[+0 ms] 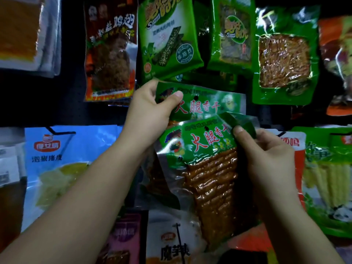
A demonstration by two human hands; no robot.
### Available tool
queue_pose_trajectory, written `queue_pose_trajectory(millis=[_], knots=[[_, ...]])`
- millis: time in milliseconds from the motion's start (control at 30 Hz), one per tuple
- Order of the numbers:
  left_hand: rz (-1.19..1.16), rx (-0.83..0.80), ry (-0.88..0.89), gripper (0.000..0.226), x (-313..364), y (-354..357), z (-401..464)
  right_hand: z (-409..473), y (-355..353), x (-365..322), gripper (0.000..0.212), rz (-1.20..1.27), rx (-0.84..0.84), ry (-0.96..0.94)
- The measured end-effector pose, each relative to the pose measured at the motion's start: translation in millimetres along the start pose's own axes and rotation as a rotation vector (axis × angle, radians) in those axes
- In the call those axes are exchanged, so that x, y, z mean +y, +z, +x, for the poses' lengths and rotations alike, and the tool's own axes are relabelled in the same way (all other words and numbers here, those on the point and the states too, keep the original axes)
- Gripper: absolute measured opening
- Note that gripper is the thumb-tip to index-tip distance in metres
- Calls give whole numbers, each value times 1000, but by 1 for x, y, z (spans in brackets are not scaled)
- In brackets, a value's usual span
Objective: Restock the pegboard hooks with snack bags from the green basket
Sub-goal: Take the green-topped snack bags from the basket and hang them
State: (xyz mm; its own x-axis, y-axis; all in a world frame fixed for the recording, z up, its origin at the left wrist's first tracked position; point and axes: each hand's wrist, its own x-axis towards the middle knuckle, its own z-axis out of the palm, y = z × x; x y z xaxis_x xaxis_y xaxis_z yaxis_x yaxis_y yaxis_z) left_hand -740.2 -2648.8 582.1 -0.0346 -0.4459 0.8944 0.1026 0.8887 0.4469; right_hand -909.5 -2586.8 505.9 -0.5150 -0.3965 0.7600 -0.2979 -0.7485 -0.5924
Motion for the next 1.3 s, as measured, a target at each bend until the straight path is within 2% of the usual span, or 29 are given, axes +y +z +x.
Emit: queue_pose_trajectory(millis=[167,500,700,867,1000,1100,1200,1300], knots=[[-146,8,-136,10,-3,2,7,9,7,0,20,17,-20,59],[-47,9,-249,8,-20,4,8,4,9,15,18,-5,-32,136],[-33,10,-341,10,-42,-4,11,1,17,28,19,-73,-12,88],[-57,44,-446,9,-70,-11,14,5,26,51,30,-226,35,62],[17,75,-444,14,-93,-4,21,12,35,74,31,-298,80,135],[106,99,-448,8,-112,1,28,21,44,89,29,-342,126,185],[189,144,-439,20,-131,4,35,29,55,104,31,-386,150,243],[239,164,-444,19,-148,7,42,37,63,117,30,-426,173,308]])
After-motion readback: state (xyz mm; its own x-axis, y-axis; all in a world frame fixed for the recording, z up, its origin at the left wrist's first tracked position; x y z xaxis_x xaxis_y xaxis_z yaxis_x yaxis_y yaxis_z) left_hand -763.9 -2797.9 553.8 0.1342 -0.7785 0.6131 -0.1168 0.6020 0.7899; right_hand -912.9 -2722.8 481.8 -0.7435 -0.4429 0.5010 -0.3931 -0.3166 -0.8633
